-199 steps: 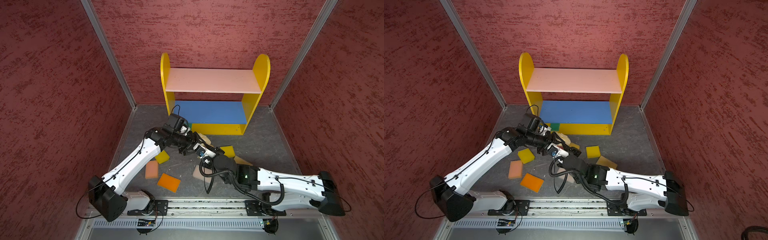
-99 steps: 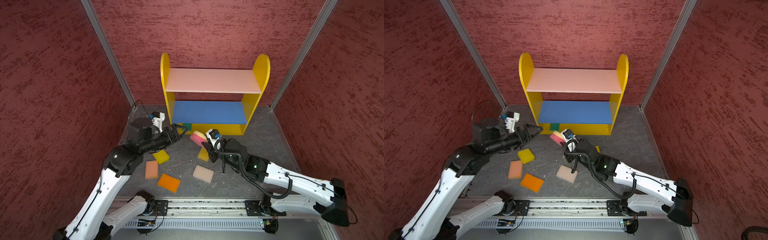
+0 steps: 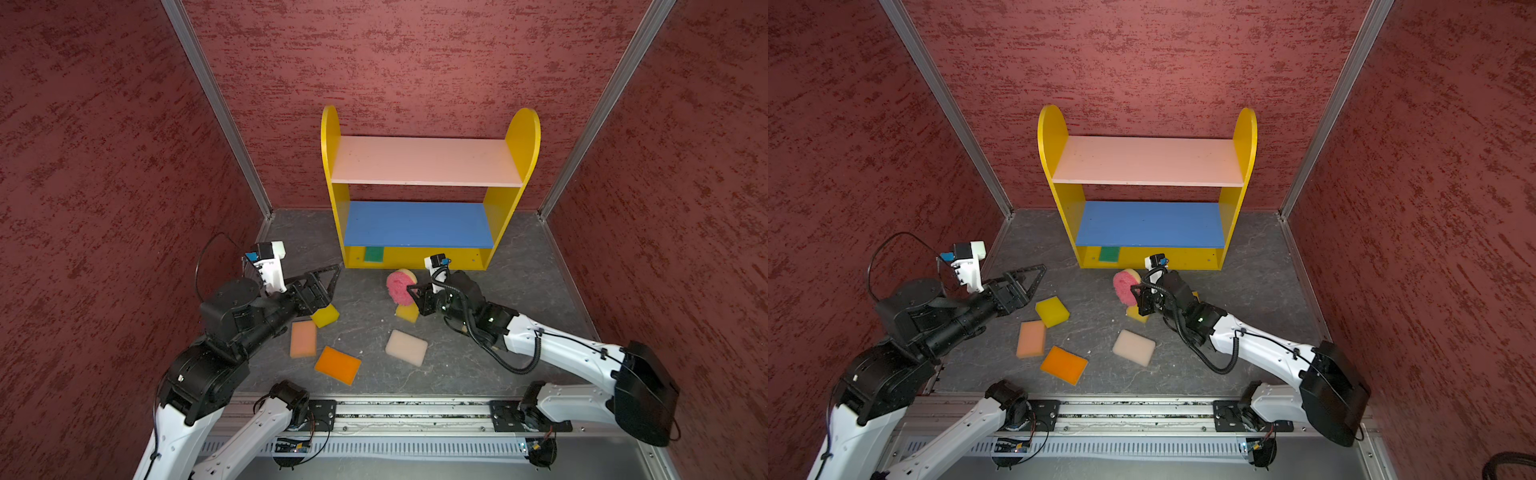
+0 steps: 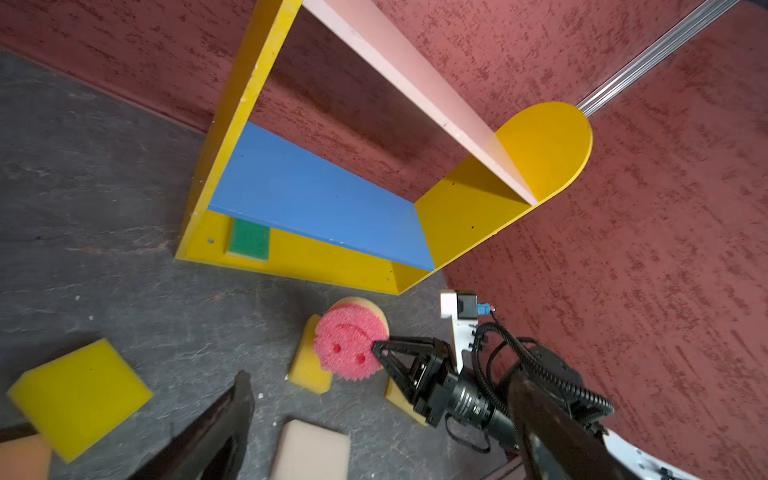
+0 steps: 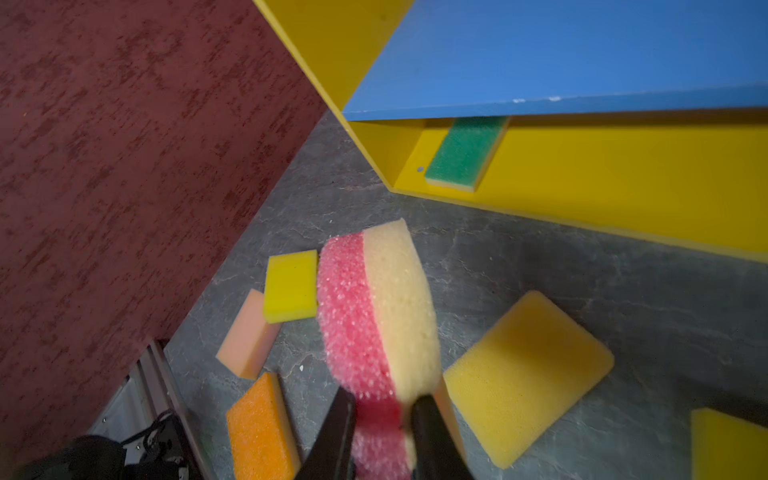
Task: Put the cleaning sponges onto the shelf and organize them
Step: 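Set the flower sponge beside the green sponge with the right gripper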
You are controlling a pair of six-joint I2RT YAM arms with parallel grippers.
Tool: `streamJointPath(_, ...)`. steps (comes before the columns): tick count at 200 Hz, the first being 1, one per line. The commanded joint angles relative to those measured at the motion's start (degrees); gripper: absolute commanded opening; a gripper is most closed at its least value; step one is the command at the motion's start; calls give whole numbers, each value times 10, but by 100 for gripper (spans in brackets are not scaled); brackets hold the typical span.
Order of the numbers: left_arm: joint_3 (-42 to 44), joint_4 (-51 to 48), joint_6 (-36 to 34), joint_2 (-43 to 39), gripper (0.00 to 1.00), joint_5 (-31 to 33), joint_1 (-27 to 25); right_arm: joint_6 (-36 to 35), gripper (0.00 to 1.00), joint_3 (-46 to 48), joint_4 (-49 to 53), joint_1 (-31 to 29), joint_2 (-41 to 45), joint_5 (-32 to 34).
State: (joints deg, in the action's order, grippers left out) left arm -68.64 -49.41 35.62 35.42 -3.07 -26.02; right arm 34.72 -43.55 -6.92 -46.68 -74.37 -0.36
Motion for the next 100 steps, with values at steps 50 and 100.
streamJointPath(50,90,-9,-58,-92,97,-48,3,261,0,66,-355,95,-146,-42)
streamJointPath(100,84,-25,-80,-111,100,-91,3,333,0,55,-493,104,-263,0)
